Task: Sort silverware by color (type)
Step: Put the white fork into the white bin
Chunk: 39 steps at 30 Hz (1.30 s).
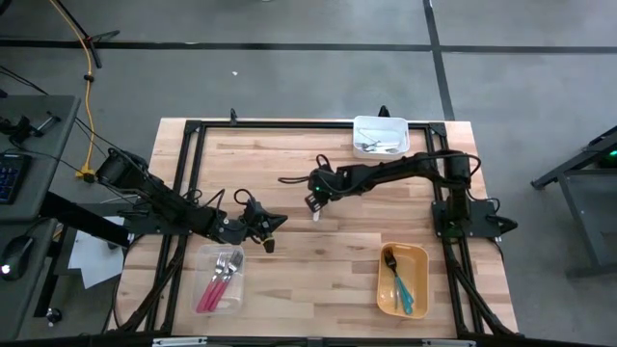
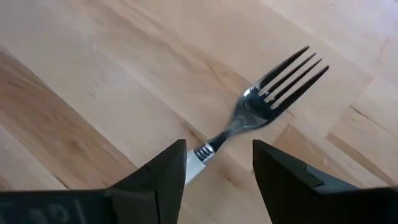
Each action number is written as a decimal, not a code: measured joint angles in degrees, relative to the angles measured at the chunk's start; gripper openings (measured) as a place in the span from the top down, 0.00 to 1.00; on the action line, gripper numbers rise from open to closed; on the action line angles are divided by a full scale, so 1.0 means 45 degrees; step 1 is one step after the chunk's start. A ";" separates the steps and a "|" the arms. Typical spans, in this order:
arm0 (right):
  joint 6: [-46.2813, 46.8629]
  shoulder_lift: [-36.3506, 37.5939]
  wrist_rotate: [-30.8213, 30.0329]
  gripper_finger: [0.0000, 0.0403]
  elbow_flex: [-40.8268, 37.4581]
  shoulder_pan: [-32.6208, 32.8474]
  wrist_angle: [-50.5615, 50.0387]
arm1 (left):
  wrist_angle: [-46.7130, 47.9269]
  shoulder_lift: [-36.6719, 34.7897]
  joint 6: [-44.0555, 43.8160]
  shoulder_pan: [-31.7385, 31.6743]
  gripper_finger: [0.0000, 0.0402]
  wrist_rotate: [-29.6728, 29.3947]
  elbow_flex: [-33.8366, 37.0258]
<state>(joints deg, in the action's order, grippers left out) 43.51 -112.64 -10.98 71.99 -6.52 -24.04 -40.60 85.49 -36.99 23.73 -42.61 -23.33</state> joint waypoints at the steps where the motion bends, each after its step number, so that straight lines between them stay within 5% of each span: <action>1: 0.0000 -0.0003 -0.0001 0.56 0.0000 -0.0021 0.0007 | 0.0004 0.0000 0.0000 0.0000 1.00 0.0000 0.0000; 13: -0.1558 -0.0480 0.0454 0.59 0.0019 -0.0141 -0.0465 | 0.0005 0.0000 0.0000 -0.0003 1.00 0.0003 0.0000; 27: -0.5232 -0.0389 0.0927 0.93 0.0052 -0.0141 -0.1719 | 0.0015 0.0000 -0.0058 -0.0002 1.00 0.0058 0.0000; 39: -0.6849 0.1520 0.1055 0.94 -0.0034 -0.0471 -0.3141 | 0.0059 0.0000 0.0010 -0.0005 1.00 0.0063 0.0000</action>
<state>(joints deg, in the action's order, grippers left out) 12.69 -105.80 -6.23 71.83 -8.65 -38.18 -40.34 85.49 -36.95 23.71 -42.33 -23.33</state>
